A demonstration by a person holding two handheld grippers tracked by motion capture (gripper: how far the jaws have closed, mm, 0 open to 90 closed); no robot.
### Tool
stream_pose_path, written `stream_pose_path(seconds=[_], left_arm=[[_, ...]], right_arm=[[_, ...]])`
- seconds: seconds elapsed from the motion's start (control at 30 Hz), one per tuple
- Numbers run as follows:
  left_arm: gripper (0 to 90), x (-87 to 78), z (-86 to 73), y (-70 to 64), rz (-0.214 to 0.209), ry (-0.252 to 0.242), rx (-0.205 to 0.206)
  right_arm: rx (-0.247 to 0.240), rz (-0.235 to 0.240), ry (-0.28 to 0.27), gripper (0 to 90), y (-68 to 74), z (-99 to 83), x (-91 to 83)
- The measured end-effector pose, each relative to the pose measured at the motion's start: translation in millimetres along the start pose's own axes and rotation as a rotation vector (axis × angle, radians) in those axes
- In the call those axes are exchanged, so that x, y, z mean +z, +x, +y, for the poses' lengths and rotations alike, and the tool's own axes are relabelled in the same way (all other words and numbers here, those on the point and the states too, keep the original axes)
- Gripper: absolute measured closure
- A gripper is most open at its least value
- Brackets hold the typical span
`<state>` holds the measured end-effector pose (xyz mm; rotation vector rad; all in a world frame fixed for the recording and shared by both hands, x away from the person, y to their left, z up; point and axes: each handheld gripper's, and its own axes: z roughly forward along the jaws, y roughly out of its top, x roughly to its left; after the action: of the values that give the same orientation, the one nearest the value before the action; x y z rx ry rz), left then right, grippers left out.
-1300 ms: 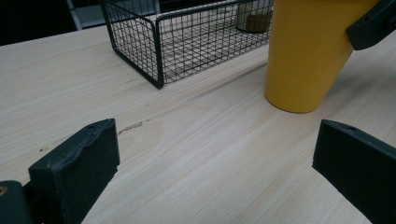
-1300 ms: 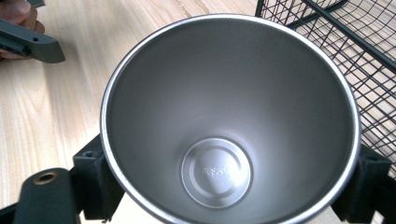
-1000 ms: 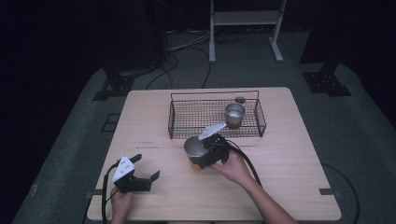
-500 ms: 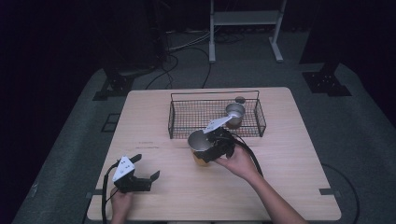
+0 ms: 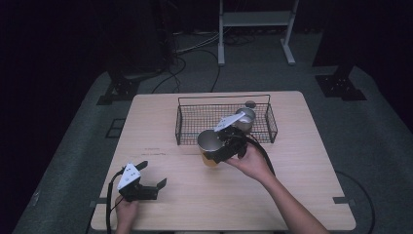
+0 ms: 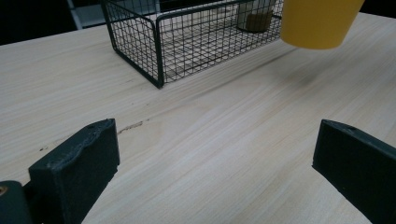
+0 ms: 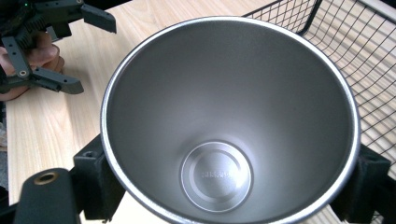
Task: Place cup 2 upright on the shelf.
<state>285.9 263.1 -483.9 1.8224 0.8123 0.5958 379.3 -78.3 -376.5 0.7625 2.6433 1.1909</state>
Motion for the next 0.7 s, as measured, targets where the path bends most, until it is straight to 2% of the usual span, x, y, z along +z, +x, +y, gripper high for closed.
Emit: stream_pose_path(seconds=[0.7], left_arm=[[0.0,-0.3,0.1,0.2,-0.001,0.002,0.003]], right_arm=[[0.001,-0.008,-0.017,14.2,-16.1,30.8,-21.1]])
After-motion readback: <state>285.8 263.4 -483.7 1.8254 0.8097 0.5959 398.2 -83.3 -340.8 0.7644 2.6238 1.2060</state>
